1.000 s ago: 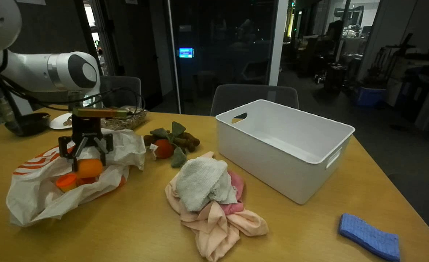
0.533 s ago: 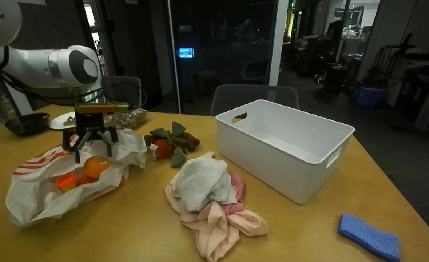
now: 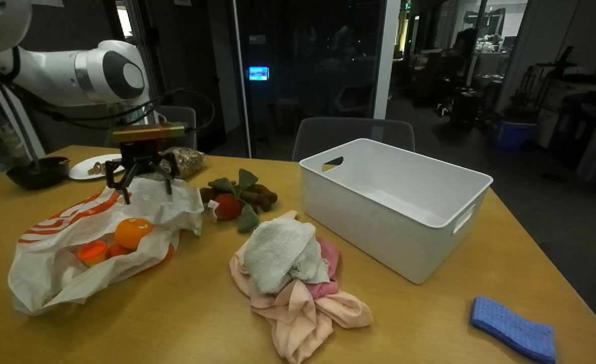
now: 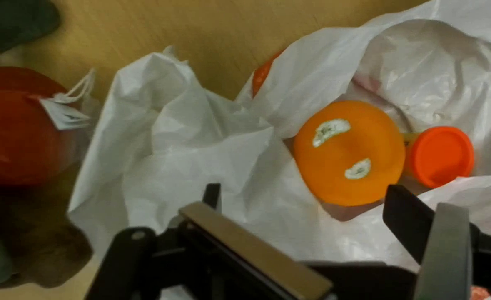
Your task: Put the orange bottle and two of the plush toys into the carrier bag
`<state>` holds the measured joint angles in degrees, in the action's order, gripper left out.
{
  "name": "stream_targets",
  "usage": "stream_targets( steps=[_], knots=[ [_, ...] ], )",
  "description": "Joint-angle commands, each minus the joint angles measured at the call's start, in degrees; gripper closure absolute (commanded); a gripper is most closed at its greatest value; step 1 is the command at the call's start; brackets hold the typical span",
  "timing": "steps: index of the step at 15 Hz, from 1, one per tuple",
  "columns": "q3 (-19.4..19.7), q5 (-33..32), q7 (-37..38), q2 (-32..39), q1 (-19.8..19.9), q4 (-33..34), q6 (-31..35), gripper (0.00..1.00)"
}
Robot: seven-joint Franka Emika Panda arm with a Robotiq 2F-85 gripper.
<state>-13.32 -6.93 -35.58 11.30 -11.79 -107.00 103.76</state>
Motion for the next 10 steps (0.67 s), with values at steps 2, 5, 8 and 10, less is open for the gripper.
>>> stream_targets(
  steps=[2, 5, 8, 10],
  knots=[
    [1.6, -3.8, 7.6, -0.6, 0.7, -0.7, 7.0, 0.00],
    [2.0, -3.3, 11.1, 0.8, 1.0, -0.5, 8.0, 0.00],
    [2.1, -0.8, 12.0, 2.2, 1.7, 0.2, 7.6, 0.00],
    [2.5, -1.3, 13.1, 2.6, 2.0, 0.0, 9.5, 0.00]
  ],
)
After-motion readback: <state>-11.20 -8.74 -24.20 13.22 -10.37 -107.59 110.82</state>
